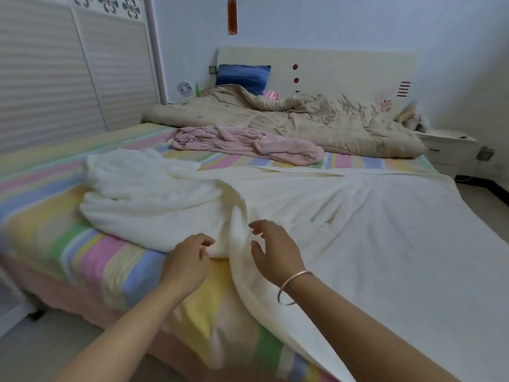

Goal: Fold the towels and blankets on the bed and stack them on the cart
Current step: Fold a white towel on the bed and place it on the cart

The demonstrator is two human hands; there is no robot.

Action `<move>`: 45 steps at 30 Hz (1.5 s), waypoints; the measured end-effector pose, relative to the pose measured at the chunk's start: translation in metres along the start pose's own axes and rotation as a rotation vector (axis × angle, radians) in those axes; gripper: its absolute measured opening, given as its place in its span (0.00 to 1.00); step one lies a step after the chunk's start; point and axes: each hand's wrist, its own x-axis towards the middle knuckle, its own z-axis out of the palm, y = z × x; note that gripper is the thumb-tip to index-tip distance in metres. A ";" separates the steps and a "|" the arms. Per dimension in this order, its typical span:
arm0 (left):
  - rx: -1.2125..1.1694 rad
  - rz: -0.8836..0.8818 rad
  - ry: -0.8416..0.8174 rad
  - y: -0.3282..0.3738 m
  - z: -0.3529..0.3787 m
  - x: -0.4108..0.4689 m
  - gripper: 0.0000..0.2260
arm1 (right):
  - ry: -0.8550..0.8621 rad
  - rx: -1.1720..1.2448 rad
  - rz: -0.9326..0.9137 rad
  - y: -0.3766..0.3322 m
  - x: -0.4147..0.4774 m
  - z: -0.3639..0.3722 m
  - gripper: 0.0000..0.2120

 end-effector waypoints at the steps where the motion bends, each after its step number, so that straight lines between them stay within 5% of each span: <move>1: -0.014 -0.009 0.005 -0.006 -0.001 0.009 0.14 | 0.012 -0.061 0.025 -0.002 0.018 0.008 0.20; 6: -0.091 -0.081 0.057 -0.051 -0.015 0.069 0.13 | -0.096 -0.199 0.358 -0.004 0.118 0.047 0.37; 9: -0.166 -0.150 0.087 -0.079 -0.031 0.090 0.13 | -0.175 -0.283 0.394 -0.017 0.145 0.067 0.18; 11: -0.205 -0.174 0.088 -0.103 -0.047 0.105 0.14 | -0.271 -0.089 0.360 -0.043 0.152 0.081 0.10; 13: -0.277 -0.215 0.099 -0.130 -0.068 0.123 0.13 | -0.480 0.156 0.326 -0.081 0.151 0.096 0.12; 18: -0.455 -0.344 0.149 -0.168 -0.121 0.163 0.07 | -1.020 0.086 0.093 -0.150 0.134 0.128 0.19; 22: -0.300 -0.202 -0.003 -0.183 -0.143 0.182 0.13 | -1.212 0.091 0.289 -0.158 0.129 0.138 0.16; 27: -0.152 0.132 -0.199 -0.180 -0.132 0.175 0.21 | -0.919 0.366 0.541 -0.165 0.141 0.132 0.14; 31: 0.465 0.509 -0.223 -0.169 -0.123 0.176 0.39 | -0.483 0.371 0.540 -0.173 0.145 0.135 0.10; 35: 0.683 0.722 -0.229 -0.170 -0.126 0.187 0.15 | -0.370 0.427 0.543 -0.166 0.138 0.136 0.09; 38: 0.610 0.949 -0.172 -0.176 -0.146 0.177 0.08 | -0.254 0.418 0.541 -0.161 0.148 0.137 0.11; 42: 0.256 0.421 -0.646 -0.207 -0.187 0.146 0.18 | -0.133 0.403 0.507 -0.170 0.179 0.151 0.14; 45: 0.018 -0.040 -1.021 -0.243 -0.218 0.131 0.13 | -0.150 0.389 0.440 -0.188 0.204 0.175 0.15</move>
